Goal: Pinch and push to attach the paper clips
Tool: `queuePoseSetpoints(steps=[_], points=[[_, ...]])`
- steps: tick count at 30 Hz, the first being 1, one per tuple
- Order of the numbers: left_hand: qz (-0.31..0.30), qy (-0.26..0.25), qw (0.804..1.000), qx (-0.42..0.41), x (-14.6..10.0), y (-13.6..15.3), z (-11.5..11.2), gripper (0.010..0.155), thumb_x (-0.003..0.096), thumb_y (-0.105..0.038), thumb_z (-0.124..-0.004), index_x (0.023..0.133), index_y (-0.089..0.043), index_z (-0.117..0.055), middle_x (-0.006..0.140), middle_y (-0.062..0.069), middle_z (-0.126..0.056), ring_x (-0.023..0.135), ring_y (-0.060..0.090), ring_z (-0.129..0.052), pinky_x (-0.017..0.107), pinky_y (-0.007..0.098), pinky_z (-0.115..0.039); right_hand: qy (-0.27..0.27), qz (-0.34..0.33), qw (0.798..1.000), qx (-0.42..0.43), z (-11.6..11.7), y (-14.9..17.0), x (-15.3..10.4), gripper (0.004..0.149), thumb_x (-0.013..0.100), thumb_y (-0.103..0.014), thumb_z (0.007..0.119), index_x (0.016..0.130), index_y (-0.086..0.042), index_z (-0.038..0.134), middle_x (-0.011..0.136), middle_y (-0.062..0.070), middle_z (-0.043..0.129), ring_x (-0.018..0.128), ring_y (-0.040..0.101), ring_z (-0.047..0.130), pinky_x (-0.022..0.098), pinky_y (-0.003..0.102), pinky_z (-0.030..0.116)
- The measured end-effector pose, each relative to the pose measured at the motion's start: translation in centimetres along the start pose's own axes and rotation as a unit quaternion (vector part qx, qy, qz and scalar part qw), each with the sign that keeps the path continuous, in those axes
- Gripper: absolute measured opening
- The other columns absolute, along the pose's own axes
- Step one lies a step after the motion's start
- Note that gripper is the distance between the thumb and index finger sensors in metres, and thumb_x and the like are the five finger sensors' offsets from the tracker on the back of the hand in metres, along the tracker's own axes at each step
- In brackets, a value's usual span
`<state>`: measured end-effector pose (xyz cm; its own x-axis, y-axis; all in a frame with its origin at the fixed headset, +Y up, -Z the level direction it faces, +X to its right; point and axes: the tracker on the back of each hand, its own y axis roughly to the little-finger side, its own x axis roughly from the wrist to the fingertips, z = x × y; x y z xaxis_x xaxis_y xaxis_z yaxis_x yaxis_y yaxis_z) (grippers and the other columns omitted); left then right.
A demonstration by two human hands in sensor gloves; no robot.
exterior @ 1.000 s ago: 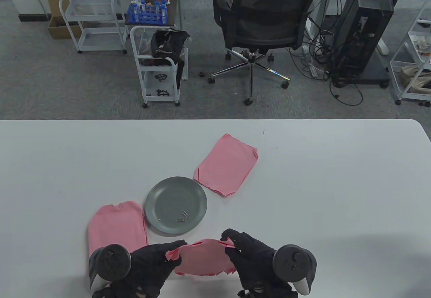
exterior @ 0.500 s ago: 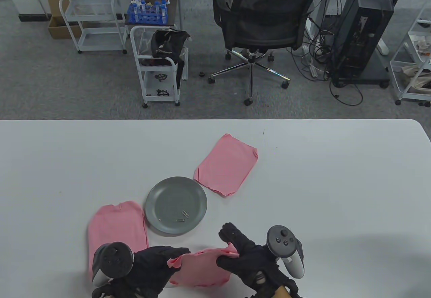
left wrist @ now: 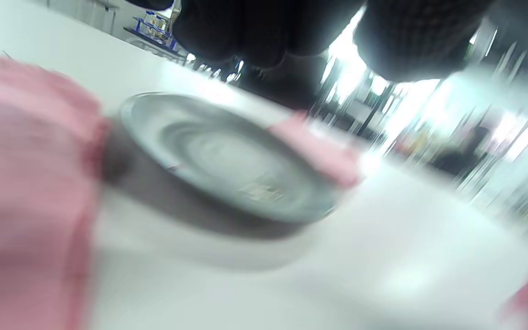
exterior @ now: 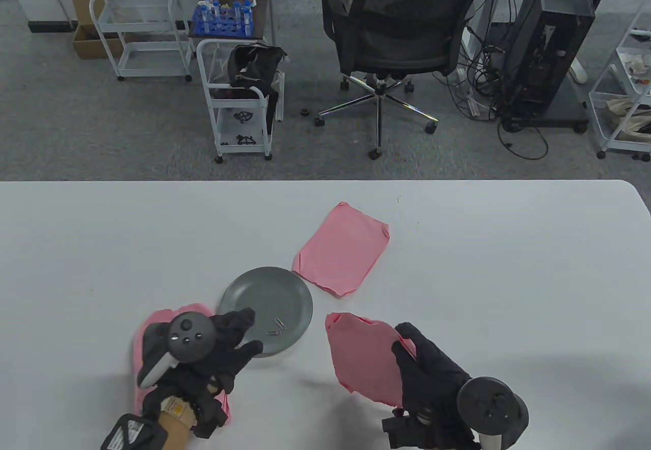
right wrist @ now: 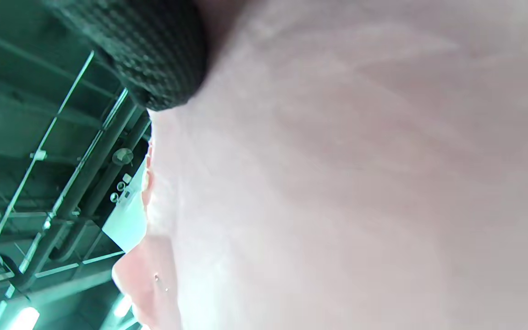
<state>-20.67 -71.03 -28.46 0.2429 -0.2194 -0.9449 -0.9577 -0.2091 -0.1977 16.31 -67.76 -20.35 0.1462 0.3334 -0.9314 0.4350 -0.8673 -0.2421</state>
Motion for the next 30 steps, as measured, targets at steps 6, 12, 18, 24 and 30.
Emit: queuePoseSetpoints(steps=[6,12,18,24,30], points=[[0.029,0.078,0.976,0.203,4.4,-3.0,-3.3,0.079,0.0271,-0.058,-0.087,0.100,-0.038,-0.064,0.107,-0.006,-0.065,0.100,0.021,-0.069,0.079,0.050,-0.050,-0.025,0.001,1.000,0.003,0.2,0.6,0.3,0.040,0.042,-0.035,0.081,0.078,-0.019,0.079,0.063,0.004,0.098,0.046,0.027,0.104,0.054,0.047,0.078],[0.052,0.111,0.979,0.160,6.2,-1.6,-4.6,0.076,0.0299,-0.056,-0.086,0.100,-0.037,-0.062,0.107,-0.004,-0.063,0.099,0.022,-0.068,0.079,0.049,-0.048,-0.051,-0.006,0.999,0.011,0.9,0.4,0.4,0.040,0.042,-0.035,0.081,0.079,-0.019,0.078,0.064,0.005,0.098,0.048,0.028,0.103,0.055,0.048,0.077],[0.006,0.052,0.992,0.112,5.8,-1.3,-4.9,0.060,0.0306,-0.047,-0.089,0.088,-0.036,-0.075,0.093,-0.003,-0.072,0.083,0.021,-0.077,0.073,0.048,-0.057,-0.070,-0.006,0.998,0.004,1.8,0.5,0.4,0.040,0.042,-0.035,0.081,0.079,-0.018,0.078,0.065,0.005,0.098,0.049,0.029,0.103,0.055,0.049,0.076],[-0.020,0.008,0.997,0.080,5.1,-1.3,-4.7,0.046,0.0276,-0.043,-0.095,0.073,-0.036,-0.089,0.074,-0.006,-0.089,0.065,0.017,-0.088,0.065,0.046,-0.068,-0.073,-0.007,0.997,-0.012,2.1,0.5,0.3,0.040,0.042,-0.034,0.081,0.079,-0.018,0.078,0.065,0.005,0.098,0.049,0.029,0.103,0.056,0.049,0.075],[-0.024,0.014,0.999,0.015,4.7,-0.4,-4.2,0.041,0.0294,-0.042,-0.093,0.070,-0.038,-0.095,0.075,-0.008,-0.094,0.067,0.018,-0.090,0.065,0.046,-0.070,-0.076,0.004,0.997,-0.016,2.3,1.1,0.6,0.040,0.042,-0.035,0.080,0.079,-0.019,0.078,0.065,0.006,0.097,0.050,0.029,0.102,0.056,0.049,0.075]])
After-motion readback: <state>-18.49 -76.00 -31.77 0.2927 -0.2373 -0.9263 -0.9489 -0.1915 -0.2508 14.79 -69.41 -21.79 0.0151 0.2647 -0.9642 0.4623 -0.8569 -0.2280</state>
